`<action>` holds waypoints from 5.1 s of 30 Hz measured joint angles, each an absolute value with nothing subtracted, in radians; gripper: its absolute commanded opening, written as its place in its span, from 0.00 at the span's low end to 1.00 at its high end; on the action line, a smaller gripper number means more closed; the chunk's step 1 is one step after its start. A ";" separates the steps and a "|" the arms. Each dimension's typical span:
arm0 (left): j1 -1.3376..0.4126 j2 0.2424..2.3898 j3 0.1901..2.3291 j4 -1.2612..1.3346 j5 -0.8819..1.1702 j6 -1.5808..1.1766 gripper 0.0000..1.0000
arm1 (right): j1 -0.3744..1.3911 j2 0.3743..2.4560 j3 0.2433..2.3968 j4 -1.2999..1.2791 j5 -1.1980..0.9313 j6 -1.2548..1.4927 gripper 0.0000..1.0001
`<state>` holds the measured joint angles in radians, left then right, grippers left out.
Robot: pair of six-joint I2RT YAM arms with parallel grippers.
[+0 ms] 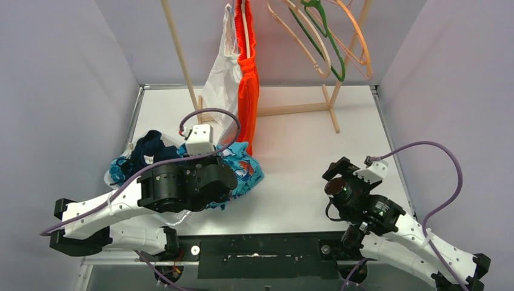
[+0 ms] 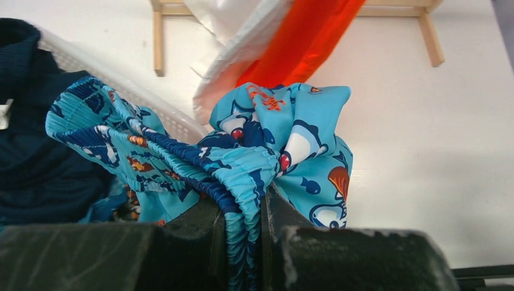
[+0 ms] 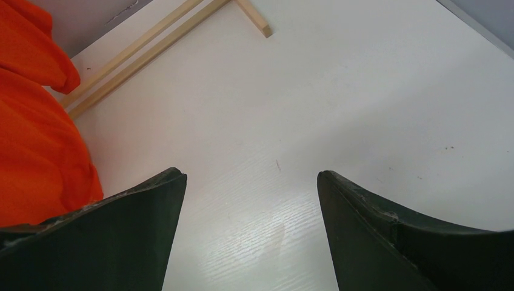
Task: Remove the shorts from the hanger
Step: Pick up the shorts at the center of the board, then place the shorts in the basket.
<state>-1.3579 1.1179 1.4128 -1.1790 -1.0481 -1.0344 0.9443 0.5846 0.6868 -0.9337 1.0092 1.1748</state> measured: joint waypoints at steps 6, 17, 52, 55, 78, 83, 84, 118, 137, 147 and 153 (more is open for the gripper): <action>-1.251 1.165 1.560 -1.382 -1.088 -1.120 0.00 | 0.944 0.623 0.686 -0.878 1.000 1.129 0.82; -0.883 1.218 1.892 -1.388 -1.171 -0.842 0.00 | 0.944 0.643 0.677 -0.817 0.987 1.085 0.83; -0.118 1.164 1.072 -0.978 -0.400 -0.593 0.13 | 0.819 0.726 0.676 -0.668 0.888 0.923 0.85; -0.065 1.174 0.981 -0.895 -0.291 -0.580 0.25 | 0.806 0.723 0.675 -0.657 0.877 0.906 0.85; -0.070 1.184 1.160 -0.949 -0.143 -0.581 0.65 | 0.769 0.730 0.669 -0.621 0.816 0.845 0.86; -0.068 1.194 1.311 -0.962 -0.171 -0.557 0.67 | 0.765 0.730 0.669 -0.615 0.802 0.836 0.86; -0.064 1.206 1.319 -0.959 -0.172 -0.551 0.68 | 0.765 0.730 0.669 -0.614 0.799 0.831 0.86; 0.196 1.367 0.765 -0.402 0.101 -0.631 0.13 | 0.764 0.792 0.652 -0.362 0.462 0.551 0.85; -0.038 1.601 1.074 -0.514 0.022 -0.599 0.59 | 0.767 0.810 0.763 -0.348 0.262 0.458 0.88; 0.000 1.212 1.036 -0.588 -0.007 -0.538 0.78 | 0.787 0.865 0.838 -0.321 0.189 0.393 0.89; 0.028 1.088 0.991 -0.617 -0.040 -0.507 0.80 | 0.800 0.929 0.928 -0.324 0.174 0.353 0.89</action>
